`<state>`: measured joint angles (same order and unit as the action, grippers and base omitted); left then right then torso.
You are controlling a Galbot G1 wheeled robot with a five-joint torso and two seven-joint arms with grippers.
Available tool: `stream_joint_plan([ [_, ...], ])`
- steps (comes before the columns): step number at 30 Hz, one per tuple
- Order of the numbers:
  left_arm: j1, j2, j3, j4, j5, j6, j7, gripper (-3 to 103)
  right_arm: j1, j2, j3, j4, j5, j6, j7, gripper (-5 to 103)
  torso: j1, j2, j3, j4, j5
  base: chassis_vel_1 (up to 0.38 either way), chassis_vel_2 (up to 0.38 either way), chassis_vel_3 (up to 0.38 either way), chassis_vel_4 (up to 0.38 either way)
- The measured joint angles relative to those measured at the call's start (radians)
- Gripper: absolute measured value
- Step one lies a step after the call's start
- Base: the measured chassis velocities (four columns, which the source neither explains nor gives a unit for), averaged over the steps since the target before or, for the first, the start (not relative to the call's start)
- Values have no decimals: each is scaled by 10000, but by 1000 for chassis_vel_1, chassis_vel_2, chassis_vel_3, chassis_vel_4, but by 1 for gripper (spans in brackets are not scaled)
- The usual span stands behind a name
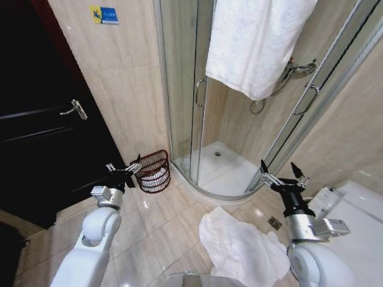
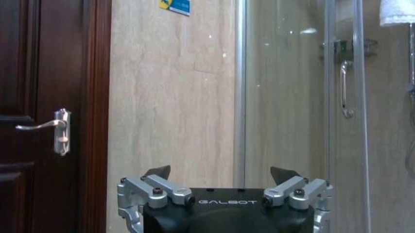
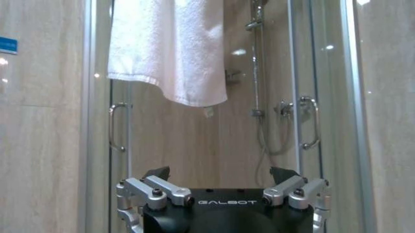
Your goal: Discard the used towel into the hamper.
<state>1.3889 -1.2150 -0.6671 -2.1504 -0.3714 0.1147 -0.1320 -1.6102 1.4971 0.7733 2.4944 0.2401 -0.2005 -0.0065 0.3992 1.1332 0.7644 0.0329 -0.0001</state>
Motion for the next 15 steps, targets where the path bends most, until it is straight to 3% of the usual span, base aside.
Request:
stream_joint_plan([
  [15,-167,-64,181,-64,82,78,-104,100,-344,-522,226,51,108,-404,371,100,356,786,431,0,1,0,0,0,0],
])
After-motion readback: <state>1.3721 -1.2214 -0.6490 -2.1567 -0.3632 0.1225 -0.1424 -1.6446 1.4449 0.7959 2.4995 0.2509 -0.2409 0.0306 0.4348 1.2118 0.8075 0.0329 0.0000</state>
